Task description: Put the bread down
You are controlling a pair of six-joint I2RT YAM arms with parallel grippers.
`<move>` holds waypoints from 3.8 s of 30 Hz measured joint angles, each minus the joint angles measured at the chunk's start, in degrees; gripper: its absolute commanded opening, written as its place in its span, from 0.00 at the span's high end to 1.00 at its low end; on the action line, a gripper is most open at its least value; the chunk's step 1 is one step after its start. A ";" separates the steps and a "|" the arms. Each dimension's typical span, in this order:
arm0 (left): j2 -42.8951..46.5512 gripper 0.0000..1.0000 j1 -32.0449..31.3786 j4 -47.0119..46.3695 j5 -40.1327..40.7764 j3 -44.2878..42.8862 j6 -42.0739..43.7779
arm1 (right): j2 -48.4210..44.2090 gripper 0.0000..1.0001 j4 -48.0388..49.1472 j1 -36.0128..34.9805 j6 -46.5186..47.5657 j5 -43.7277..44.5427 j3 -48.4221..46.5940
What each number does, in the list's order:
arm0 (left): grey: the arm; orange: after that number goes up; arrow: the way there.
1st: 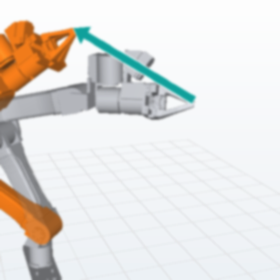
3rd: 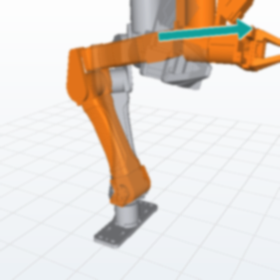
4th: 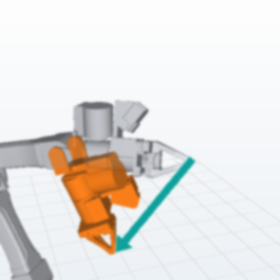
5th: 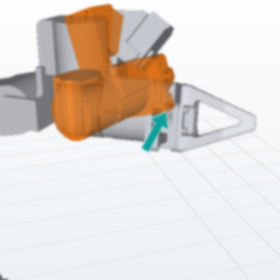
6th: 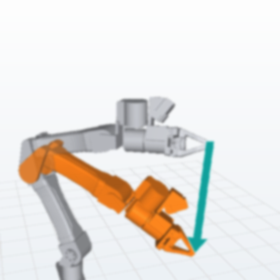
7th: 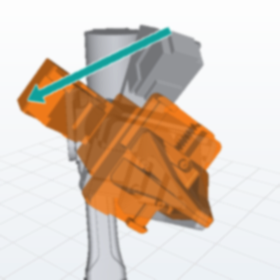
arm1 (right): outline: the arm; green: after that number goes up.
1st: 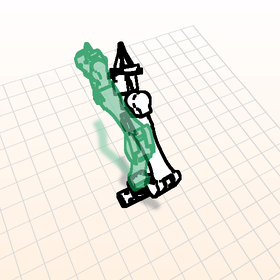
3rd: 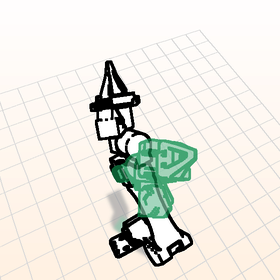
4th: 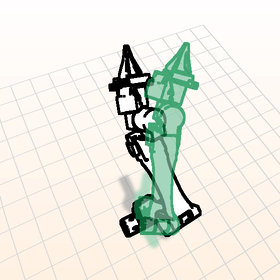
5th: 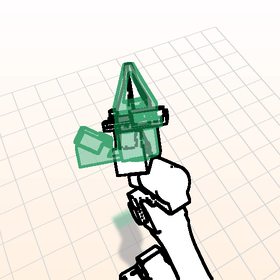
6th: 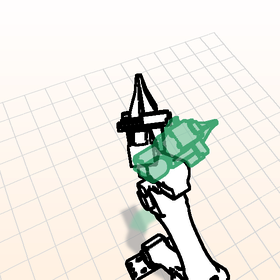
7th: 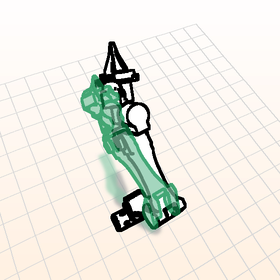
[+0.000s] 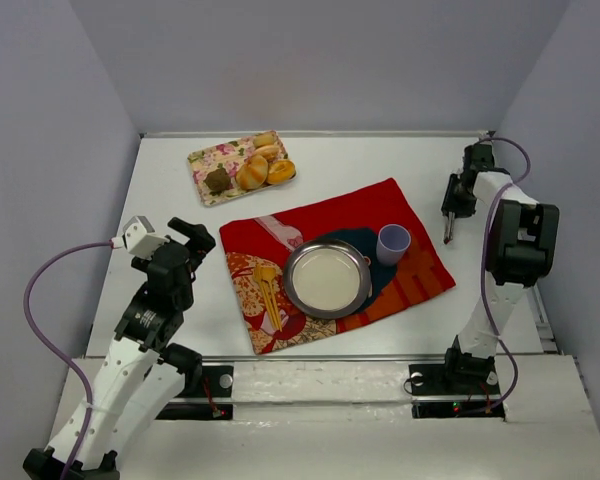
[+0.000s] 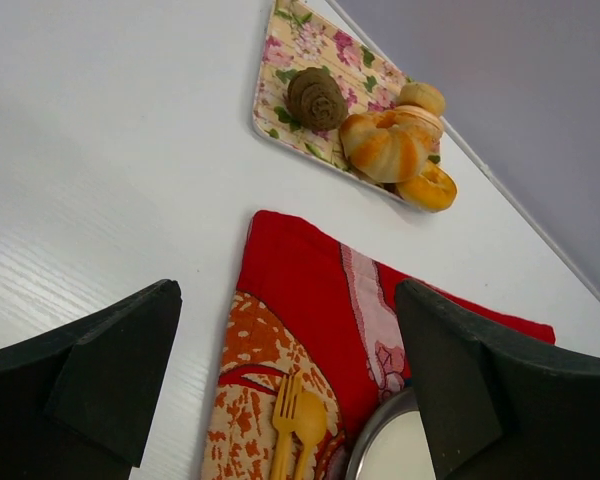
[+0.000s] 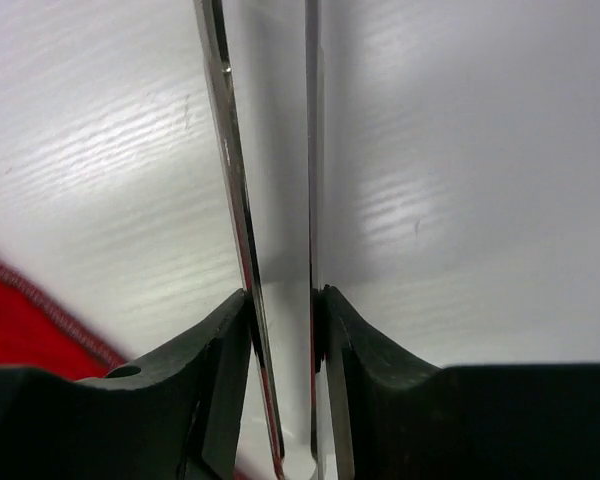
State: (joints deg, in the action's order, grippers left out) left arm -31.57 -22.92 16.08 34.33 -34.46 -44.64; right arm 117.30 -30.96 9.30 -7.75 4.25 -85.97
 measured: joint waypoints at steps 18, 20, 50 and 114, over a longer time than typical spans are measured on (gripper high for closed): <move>1.97 0.01 0.00 -0.20 -2.29 0.00 -0.02 | -35.60 0.60 3.08 -12.48 1.03 -29.73 6.29; 2.43 0.01 0.00 -0.31 -2.99 0.00 -0.02 | -34.03 0.60 3.58 -18.64 -0.28 -31.80 6.29; 5.73 0.01 0.00 -1.27 -6.16 0.35 -0.04 | 9.27 0.36 9.51 -40.72 -20.79 -19.26 -30.03; 9.38 0.01 0.00 -0.98 -5.60 1.22 -1.97 | -34.34 0.93 12.98 -46.14 -18.34 -8.76 4.63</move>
State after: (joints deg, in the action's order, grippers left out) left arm -22.20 -22.92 15.09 28.73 -33.23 -46.61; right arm 82.96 -17.98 -36.84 -26.09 -4.51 -81.34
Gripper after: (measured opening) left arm 0.990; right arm 0.380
